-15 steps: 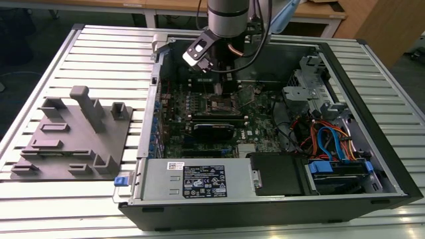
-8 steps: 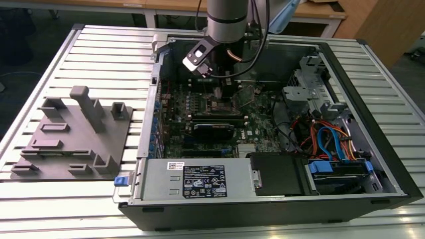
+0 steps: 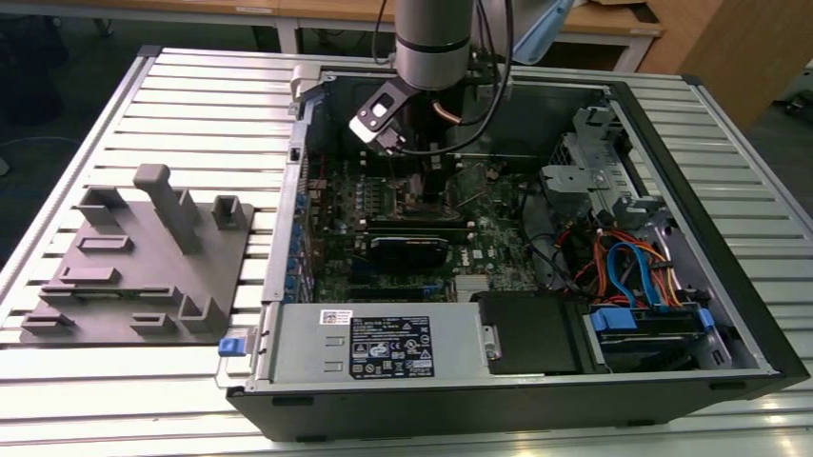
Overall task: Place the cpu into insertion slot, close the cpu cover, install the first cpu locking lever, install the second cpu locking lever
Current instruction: 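Place the cpu into insertion slot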
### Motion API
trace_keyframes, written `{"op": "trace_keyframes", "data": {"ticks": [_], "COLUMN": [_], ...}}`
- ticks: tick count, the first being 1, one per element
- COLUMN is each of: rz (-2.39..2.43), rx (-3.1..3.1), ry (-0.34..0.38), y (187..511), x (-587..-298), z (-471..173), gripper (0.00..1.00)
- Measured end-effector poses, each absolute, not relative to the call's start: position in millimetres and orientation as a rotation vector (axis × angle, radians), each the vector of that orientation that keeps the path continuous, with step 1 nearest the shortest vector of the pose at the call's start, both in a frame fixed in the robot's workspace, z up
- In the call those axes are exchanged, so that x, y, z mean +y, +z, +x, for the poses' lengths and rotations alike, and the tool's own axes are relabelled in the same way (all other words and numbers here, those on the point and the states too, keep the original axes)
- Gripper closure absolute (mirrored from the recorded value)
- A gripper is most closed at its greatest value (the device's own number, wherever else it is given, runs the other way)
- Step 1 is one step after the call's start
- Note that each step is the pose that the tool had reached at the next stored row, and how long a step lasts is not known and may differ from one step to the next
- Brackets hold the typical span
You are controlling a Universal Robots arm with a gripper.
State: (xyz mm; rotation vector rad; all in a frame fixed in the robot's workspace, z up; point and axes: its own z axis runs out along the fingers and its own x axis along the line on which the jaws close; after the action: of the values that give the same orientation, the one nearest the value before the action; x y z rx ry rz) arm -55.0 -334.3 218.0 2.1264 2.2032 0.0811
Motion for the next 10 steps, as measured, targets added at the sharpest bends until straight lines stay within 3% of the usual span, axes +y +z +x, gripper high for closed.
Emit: {"op": "trace_keyframes", "data": {"ticks": [10], "rz": [2.126], "rx": [2.203], "ry": [0.079], "y": [212.0], "x": [-334.3], "z": [-55.4], "gripper": [0.46]}}
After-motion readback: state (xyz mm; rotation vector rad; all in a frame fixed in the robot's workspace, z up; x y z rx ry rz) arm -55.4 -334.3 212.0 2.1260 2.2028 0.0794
